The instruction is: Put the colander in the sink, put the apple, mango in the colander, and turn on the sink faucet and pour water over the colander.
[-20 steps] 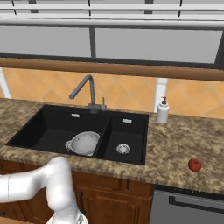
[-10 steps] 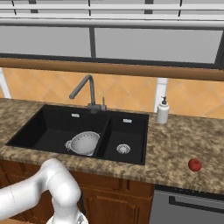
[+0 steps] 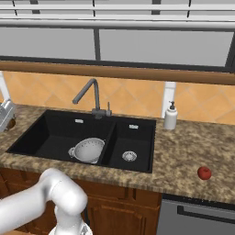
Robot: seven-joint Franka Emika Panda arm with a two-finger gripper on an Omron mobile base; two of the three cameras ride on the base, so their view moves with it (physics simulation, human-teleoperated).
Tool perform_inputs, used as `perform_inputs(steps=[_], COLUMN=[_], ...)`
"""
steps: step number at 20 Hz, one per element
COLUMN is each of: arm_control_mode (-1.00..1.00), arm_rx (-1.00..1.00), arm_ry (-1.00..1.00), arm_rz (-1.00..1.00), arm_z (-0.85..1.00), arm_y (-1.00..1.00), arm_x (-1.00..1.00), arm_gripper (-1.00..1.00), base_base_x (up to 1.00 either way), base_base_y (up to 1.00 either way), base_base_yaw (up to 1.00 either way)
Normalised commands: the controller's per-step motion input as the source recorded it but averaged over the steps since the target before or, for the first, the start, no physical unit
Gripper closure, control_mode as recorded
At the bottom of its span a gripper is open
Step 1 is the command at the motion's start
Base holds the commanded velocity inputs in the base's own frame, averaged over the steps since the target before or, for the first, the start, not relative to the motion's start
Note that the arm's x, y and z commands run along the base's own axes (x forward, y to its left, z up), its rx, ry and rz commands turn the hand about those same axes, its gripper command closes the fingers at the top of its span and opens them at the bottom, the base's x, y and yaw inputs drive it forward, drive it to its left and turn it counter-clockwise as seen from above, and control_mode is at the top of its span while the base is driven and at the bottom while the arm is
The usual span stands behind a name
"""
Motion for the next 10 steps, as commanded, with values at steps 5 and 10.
perform_inputs(steps=[5, 10], arm_control_mode=[-1.0, -1.0], arm_rx=[-0.02, -0.01], arm_ry=[0.12, 0.12], arm_rz=[-0.3, -0.05], arm_z=[-0.04, -0.33], arm_y=[-1.0, -0.98], arm_x=[-0.11, -0.04], arm_gripper=[1.0, 1.0], base_base_x=[0.0, 0.0], base_base_y=[0.0, 0.0], base_base_yaw=[0.0, 0.0])
